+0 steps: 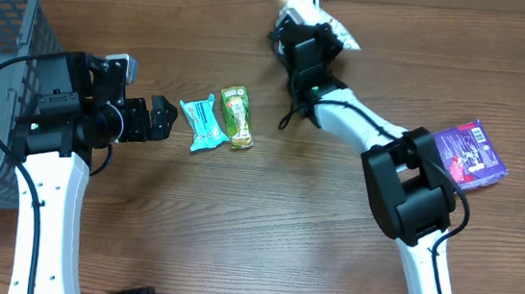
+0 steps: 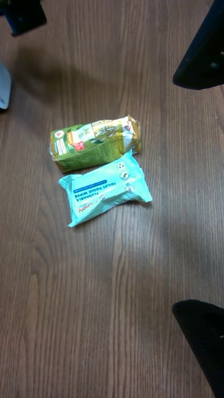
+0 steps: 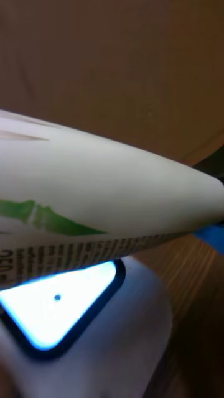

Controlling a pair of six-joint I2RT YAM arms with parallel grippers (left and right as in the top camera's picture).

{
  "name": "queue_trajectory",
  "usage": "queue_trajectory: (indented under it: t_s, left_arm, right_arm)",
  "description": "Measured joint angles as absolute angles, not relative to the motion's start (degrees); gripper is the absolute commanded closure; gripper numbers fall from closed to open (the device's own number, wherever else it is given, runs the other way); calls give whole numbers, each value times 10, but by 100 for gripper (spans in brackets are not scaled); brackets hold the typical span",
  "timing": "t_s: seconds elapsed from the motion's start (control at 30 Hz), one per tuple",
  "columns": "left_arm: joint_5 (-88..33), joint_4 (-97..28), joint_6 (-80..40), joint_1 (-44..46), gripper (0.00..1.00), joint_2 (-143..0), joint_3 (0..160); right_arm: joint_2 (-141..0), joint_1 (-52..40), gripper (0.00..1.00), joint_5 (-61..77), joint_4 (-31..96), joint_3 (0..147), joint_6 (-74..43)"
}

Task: Scan the item barcode
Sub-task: 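Lift the white tube and hold it up at the white scanner, then carry the white tube right and drop it beside the purple packet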

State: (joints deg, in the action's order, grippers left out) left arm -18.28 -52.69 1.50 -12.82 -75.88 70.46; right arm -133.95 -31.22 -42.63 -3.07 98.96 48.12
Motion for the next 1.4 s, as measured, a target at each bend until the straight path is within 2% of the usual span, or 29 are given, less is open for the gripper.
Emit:
queue_trajectory:
  t_s: [0.1,0.23,0.4,0.57,0.73,0.93,1.07,1.27,1.3,1.33,1.37,1.4]
  left_arm:
    - [-183,-527,15,-128,1,-759,705]
    - [-183,-527,15,-128,1,-759,705]
    - [-183,-527,15,-128,0,-759,705]
    - [-183,-527,15,-128,0,-759,705]
    - [-183,-527,15,-128,0,-759,705]
    - [-183,-527,15,-128,0,-759,705]
    - [-183,-527,15,-128,0,-759,705]
    - [-183,-527,15,-128,0,-759,705]
    - [-183,-527,15,-128,1,-759,705]
    - [-183,-527,15,-128,0,-759,705]
    - [-183,-527,15,-128,1,-759,705]
    - [-183,-527,15,-128,1,-759,705]
  right_arm:
    - [-1314,-334,96,-424,20,989,446]
    - [-1242,-354,96,-409,132,989,335]
    - [-1104,-335,96,-337,310,990,82]
    - [-1024,-228,96,-205,456,997,-199]
    - [-1045,-116,96,-116,487,966,-373]
    - [-1089,-36,96,-72,489,892,-559]
    - [-1106,-1,96,-60,482,866,-627]
    - [-1118,39,96,-55,520,858,-659]
    - [-1118,46,92,-55,536,856,-662]
    - [-1118,51,75,-54,546,855,-663]
    - [-1118,57,48,-55,557,855,-666]
    - [-1118,64,33,-54,568,855,-663]
